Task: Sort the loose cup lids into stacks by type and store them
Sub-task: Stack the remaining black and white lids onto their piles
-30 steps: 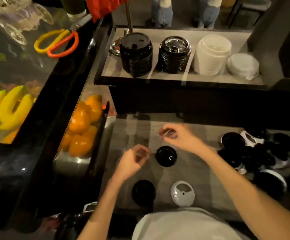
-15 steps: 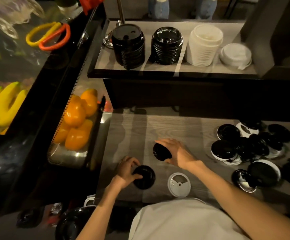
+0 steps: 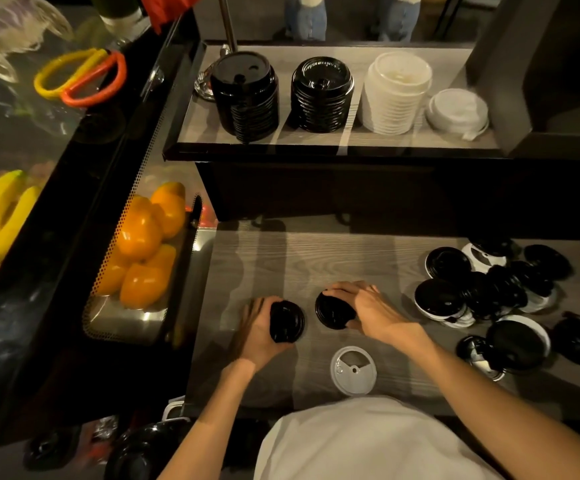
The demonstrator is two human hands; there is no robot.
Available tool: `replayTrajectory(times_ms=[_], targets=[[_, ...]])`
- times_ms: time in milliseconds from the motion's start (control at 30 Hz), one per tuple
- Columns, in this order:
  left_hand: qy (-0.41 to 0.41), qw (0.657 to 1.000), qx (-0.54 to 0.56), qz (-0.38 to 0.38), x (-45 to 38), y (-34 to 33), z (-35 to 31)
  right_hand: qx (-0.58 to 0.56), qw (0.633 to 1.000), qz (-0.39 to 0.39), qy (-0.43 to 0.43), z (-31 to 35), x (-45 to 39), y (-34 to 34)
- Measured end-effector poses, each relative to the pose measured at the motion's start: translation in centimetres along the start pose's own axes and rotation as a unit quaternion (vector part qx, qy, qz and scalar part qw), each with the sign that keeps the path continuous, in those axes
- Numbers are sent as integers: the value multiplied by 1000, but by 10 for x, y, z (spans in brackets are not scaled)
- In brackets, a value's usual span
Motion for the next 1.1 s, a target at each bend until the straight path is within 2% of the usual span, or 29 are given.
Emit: replayTrajectory(times_ms=[67,167,267,367,467,600,767,900,1100], targets=[[46,991,126,7,-2,-2,-4,-19,1000,-17,-17,-6,2,-2],[73,968,239,-1,-6,-3,-16,-43,998,-11,-54,-12,2,1],[86,934,347,-6,-5,1,-27,-150,982,-27,-113,-21,7,19],[99,898,429,5,-6,-1,-33,-212,970,-106,-56,-18,15,53],[122,858,499,5,-8,-3,-42,-214,965,-148,-22,-13,22,85],[120,839,529,33,-9,-7,-61,-214,964,-155,18,-1,23,111],[128,780,609,66,-8,-11,-77,-153,977,-137,62,18,20,124],[140,774,616,51,-5,-10,-84,-132,980,-130,67,23,19,131],[175,746,642,19,-3,-8,-88,-110,985,-106,75,29,12,130]])
Point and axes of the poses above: each hand's wrist, its own x-axis away from the middle knuckle, its own y-axis out of the back of the hand, z = x × y, the point moved 8 cm from there along -x, towards the middle knuckle, and after that the axes turned 15 degrees about x, right-handed, at the moved point
